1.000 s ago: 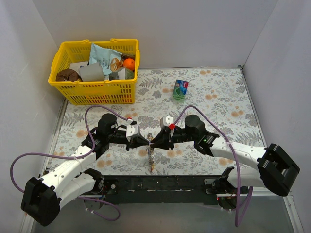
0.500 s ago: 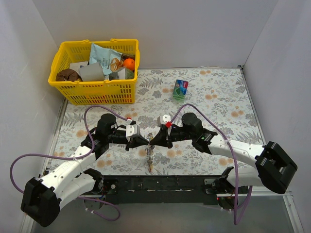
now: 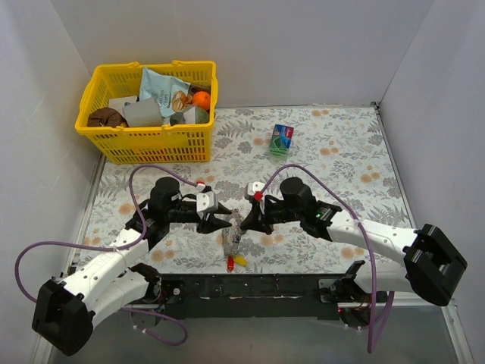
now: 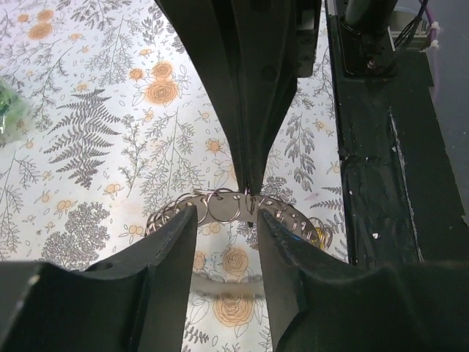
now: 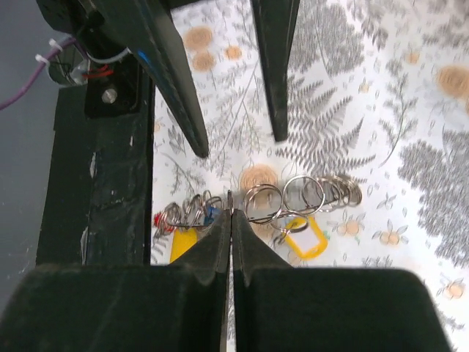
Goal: Put the keys on the keyring
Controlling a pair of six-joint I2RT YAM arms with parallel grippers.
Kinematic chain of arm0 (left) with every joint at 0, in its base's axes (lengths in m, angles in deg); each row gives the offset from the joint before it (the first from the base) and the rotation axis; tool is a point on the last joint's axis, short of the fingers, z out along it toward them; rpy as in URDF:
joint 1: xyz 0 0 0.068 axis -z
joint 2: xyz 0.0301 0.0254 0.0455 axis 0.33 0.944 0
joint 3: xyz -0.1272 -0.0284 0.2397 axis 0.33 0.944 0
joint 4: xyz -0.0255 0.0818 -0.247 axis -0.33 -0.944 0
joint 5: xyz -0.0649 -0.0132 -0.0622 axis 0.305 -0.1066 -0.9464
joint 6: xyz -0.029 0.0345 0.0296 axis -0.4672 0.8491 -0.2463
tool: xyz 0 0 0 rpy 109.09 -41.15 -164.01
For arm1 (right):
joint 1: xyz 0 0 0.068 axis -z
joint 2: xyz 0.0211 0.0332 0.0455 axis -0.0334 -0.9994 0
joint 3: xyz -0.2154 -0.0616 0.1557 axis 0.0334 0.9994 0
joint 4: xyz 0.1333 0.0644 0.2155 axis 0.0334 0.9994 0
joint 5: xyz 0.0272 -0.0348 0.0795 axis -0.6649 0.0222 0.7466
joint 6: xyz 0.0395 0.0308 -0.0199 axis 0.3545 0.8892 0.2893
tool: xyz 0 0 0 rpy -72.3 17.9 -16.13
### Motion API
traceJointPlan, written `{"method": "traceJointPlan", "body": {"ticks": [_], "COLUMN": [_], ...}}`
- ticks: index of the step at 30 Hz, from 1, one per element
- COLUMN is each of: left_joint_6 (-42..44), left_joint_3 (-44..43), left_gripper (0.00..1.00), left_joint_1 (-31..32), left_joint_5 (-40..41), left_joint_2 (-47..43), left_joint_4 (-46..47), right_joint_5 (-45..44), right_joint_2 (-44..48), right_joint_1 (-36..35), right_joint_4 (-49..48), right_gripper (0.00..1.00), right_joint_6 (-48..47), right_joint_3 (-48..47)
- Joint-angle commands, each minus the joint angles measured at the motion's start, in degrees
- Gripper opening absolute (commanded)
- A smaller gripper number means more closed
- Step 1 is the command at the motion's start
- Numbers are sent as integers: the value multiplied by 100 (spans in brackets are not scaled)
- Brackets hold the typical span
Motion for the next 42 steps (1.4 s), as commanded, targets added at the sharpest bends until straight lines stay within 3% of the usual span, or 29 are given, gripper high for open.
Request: {"method": "traceJointPlan", "body": {"ticks": [1, 9, 16, 26, 33, 42], "left_joint_6": [-400, -2325, -3090, -2689, -1932, -1597], "left_joint_3": [-81, -362, -28, 753, 1009, 667], "left_gripper": [42, 50, 44, 42, 38, 29], "left_joint_1": [19, 124, 616, 836, 1012, 1223], "left_joint_5": [190, 779, 1034, -19, -266, -126], "left_joint_2": [124, 880, 1407, 1698, 1689, 2207], "left_joint_4": [292, 1039, 2234, 3728, 3826, 3493], "right_joint_5": [-332, -1009, -1027, -579, -201, -192], "right_joint_2": [126, 416, 539, 680, 636, 654], "right_joint_1": [-28, -28, -2, 51, 60, 60], "right_joint_4": [895, 1915, 1784, 1434, 1485, 1502], "right_gripper": [1, 1, 1, 1, 1, 1], "right_joint_6": [-188, -338, -409, -487, -628, -655], "right_joint_3": [-155, -94, 153, 188, 100, 65]}}
